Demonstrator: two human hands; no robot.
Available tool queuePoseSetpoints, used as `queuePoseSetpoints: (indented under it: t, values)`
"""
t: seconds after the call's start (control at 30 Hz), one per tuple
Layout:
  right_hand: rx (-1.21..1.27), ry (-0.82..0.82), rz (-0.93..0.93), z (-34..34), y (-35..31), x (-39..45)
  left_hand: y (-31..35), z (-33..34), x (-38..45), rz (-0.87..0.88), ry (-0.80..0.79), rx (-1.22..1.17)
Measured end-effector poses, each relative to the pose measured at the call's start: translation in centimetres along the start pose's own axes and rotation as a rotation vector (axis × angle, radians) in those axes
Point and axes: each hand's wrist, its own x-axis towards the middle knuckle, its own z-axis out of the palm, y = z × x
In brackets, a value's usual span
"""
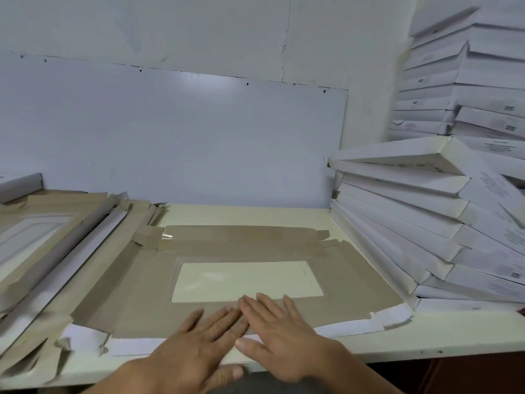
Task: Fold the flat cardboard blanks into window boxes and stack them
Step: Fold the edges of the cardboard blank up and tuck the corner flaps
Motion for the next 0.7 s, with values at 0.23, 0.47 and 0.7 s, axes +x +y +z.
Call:
queuePoseSetpoints:
  t: [0.23, 0.47, 0.7]
  values:
    - [-0.026, 0.003, 0.234, -0.6, 7.2, -3.4, -3.4, 0.0, -3.5, 0.039, 0.041, 0.084]
    - [0.008, 0.086, 0.405, -1.2, 13.8, -8.9, -8.5, 0.9, -7.9, -0.068, 0.039, -0.005]
    - [-0.114, 0.276, 0.071, -1.1, 10.0, -9.2, -11.6, 1.9, -6.8, 0.023, 0.235, -0.047]
